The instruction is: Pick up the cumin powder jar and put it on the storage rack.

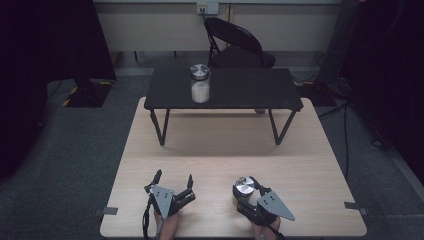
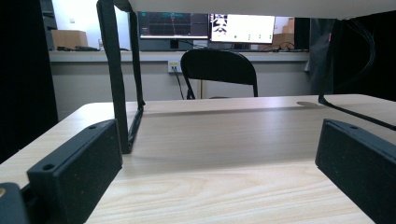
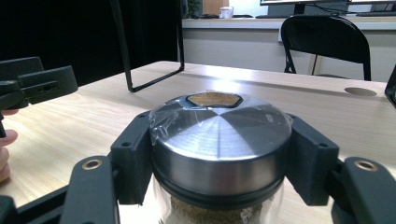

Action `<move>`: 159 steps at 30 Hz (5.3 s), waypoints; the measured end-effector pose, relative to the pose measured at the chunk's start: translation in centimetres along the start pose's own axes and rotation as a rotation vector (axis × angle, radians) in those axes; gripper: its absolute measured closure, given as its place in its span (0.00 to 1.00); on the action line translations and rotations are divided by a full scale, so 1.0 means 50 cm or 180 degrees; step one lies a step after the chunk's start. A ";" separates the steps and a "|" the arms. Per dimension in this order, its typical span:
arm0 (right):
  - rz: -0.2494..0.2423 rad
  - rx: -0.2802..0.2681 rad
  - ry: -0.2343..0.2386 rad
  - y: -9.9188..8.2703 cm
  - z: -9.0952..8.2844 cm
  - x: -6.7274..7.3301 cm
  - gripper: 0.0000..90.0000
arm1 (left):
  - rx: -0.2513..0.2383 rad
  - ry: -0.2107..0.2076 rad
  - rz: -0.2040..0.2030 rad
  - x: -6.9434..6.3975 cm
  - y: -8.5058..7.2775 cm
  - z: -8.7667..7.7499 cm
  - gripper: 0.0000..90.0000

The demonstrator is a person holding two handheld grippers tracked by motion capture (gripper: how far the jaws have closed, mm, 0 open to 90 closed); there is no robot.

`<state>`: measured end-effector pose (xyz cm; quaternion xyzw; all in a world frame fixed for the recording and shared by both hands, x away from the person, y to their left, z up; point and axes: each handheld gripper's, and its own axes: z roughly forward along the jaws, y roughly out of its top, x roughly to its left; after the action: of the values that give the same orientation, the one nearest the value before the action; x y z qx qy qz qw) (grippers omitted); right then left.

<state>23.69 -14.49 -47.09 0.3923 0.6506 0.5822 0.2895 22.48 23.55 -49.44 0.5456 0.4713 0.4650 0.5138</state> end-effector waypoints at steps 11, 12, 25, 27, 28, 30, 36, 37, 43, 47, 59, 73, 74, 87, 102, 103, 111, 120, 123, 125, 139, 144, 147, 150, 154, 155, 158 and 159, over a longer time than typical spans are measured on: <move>-0.0011 -0.0050 0.0007 0.026 -0.008 0.001 0.38 | -0.0001 0.0001 -0.0001 0.000 0.000 0.000 0.00; -0.0008 -0.0043 0.0004 0.029 -0.008 0.001 0.38 | -0.0001 0.0001 -0.0001 0.000 0.000 0.000 0.00; 0.0003 -0.0155 -0.0138 0.071 -0.020 -0.015 0.38 | 0.0000 0.0004 0.0000 0.000 0.000 0.000 0.00; 0.0008 -0.0174 -0.0162 0.079 -0.023 -0.021 0.38 | -0.0001 0.0005 -0.0002 -0.001 0.000 0.000 0.00; 0.0001 -0.0189 -0.0177 0.085 -0.024 -0.023 0.38 | 0.0000 0.0005 -0.0001 0.000 0.000 0.000 0.00; -0.0011 -0.0212 -0.0207 0.093 -0.026 -0.026 0.38 | 0.0000 0.0005 0.0000 0.000 0.000 0.000 0.00; -0.0051 -0.0276 -0.0258 0.127 -0.031 -0.036 0.38 | 0.0001 0.0005 0.0000 -0.001 0.000 0.000 0.00; -0.0065 -0.0297 -0.0306 0.134 -0.032 -0.033 0.38 | 0.0001 0.0005 0.0000 -0.001 0.000 0.000 0.00; -0.0027 -0.0414 -0.0417 0.160 -0.037 -0.027 0.38 | 0.0001 0.0005 0.0000 0.000 0.000 0.000 0.00; -0.0048 -0.0442 -0.0427 0.185 -0.035 -0.030 0.39 | 0.0002 0.0005 0.0000 0.000 0.000 0.000 0.00; -0.0133 -0.0424 -0.0460 0.262 -0.017 -0.036 0.39 | 0.0003 0.0006 0.0001 -0.001 0.000 0.000 0.00; -0.0258 -0.0494 -0.0406 0.394 0.039 -0.047 0.39 | 0.0003 0.0006 0.0002 -0.001 0.000 0.000 0.00; -0.0248 -0.0493 -0.0404 0.403 0.044 -0.050 0.39 | 0.0002 0.0006 0.0001 -0.001 0.000 0.000 0.00; -0.0190 -0.0452 -0.0426 0.478 0.130 -0.101 0.39 | 0.0002 0.0044 0.0001 -0.005 0.000 0.000 0.00; -0.0050 -0.0247 -0.0442 0.509 0.261 -0.155 0.39 | 0.0004 0.0079 0.0000 -0.008 0.000 -0.001 0.00; -0.0058 -0.0230 -0.0440 0.509 0.269 -0.159 0.39 | 0.0006 0.0079 0.0001 -0.008 0.001 -0.001 0.00; -0.0142 -0.0085 -0.0414 0.512 0.329 -0.164 0.39 | 0.0007 0.0079 0.0002 -0.008 0.001 -0.001 0.00; -0.0196 0.0058 -0.0407 0.501 0.387 -0.164 0.39 | 0.0000 0.0079 -0.0007 -0.009 0.000 -0.001 0.00; -0.0030 -0.0006 -0.0388 0.489 0.395 -0.170 0.39 | 0.0004 0.0079 -0.0001 -0.008 0.000 -0.001 0.00; -0.0054 -0.0040 -0.0387 0.482 0.398 -0.166 0.39 | 0.0004 0.0078 -0.0003 -0.008 0.001 -0.001 0.00; -0.0186 -0.0207 -0.0407 0.450 0.396 -0.156 0.38 | 0.0005 0.0078 0.0002 -0.008 0.001 -0.001 0.00; -0.0193 -0.0223 -0.0384 0.448 0.395 -0.160 0.38 | 0.0004 0.0079 -0.0001 -0.008 0.000 -0.001 0.00; -0.0199 -0.0226 -0.0387 0.447 0.397 -0.159 0.38 | 0.0005 0.0079 -0.0001 -0.008 0.001 -0.001 0.00; -0.0195 -0.0227 -0.0385 0.447 0.397 -0.160 0.38 | 0.0005 0.0079 0.0000 -0.008 0.001 -0.001 0.00; -0.0189 -0.0223 -0.0372 0.448 0.396 -0.162 0.38 | 0.0005 0.0079 -0.0001 -0.008 0.001 -0.001 0.00; -0.0187 -0.0225 -0.0375 0.448 0.396 -0.161 0.38 | 0.0005 0.0079 0.0000 -0.008 0.001 -0.001 0.00; -0.0199 -0.0228 -0.0360 0.447 0.396 -0.163 0.38 | 0.0005 0.0079 0.0000 -0.008 0.001 -0.001 0.00; -0.0196 -0.0222 -0.0349 0.448 0.396 -0.165 0.33 | 0.0005 0.0079 -0.0001 -0.008 0.001 -0.001 0.00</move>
<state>48.42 -10.64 -28.77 0.3931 0.6249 0.5729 0.3560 22.39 23.14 -49.42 0.5401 0.4780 0.4714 0.5076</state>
